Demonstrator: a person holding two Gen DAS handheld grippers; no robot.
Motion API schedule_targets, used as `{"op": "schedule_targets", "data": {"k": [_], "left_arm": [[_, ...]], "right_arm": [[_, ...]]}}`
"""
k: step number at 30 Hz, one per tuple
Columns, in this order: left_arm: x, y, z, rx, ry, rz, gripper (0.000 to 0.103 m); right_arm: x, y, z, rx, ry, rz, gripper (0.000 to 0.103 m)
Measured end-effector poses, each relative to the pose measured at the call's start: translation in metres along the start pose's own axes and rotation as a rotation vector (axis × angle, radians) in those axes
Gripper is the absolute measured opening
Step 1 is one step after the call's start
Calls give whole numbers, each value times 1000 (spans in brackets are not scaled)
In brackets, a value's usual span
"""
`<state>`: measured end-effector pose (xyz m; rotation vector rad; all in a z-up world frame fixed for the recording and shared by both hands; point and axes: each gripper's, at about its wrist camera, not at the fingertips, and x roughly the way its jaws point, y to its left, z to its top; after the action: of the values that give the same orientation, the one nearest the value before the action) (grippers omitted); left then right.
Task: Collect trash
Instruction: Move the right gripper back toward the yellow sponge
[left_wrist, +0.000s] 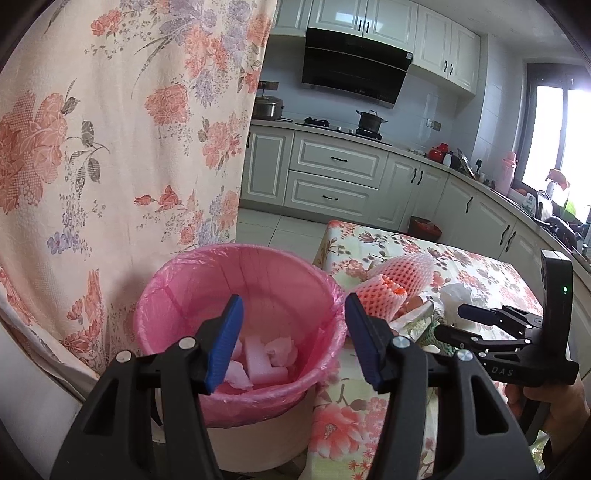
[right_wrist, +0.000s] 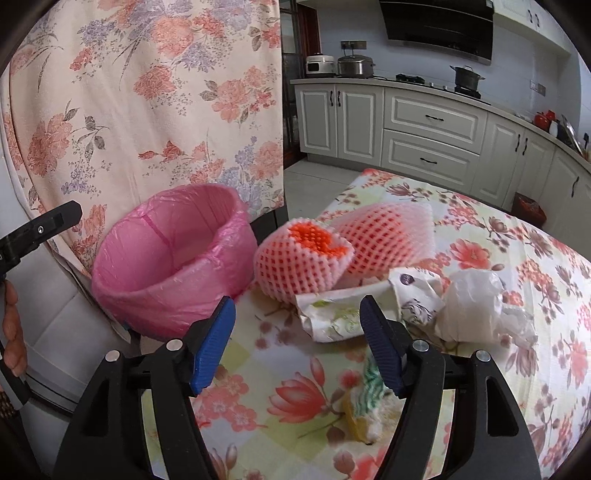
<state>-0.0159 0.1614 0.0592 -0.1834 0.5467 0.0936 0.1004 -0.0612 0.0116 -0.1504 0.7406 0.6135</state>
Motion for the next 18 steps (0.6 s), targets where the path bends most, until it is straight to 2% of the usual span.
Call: {"op": "schedule_targets", "data": {"k": [9, 18], "left_arm": [[9, -33, -4, 39, 26, -52, 55], [24, -63, -11, 69, 63, -100, 55]], "right_arm": [[-10, -40, -34, 51, 30, -67, 78], [-1, -64, -60, 85, 86, -107, 82]]}}
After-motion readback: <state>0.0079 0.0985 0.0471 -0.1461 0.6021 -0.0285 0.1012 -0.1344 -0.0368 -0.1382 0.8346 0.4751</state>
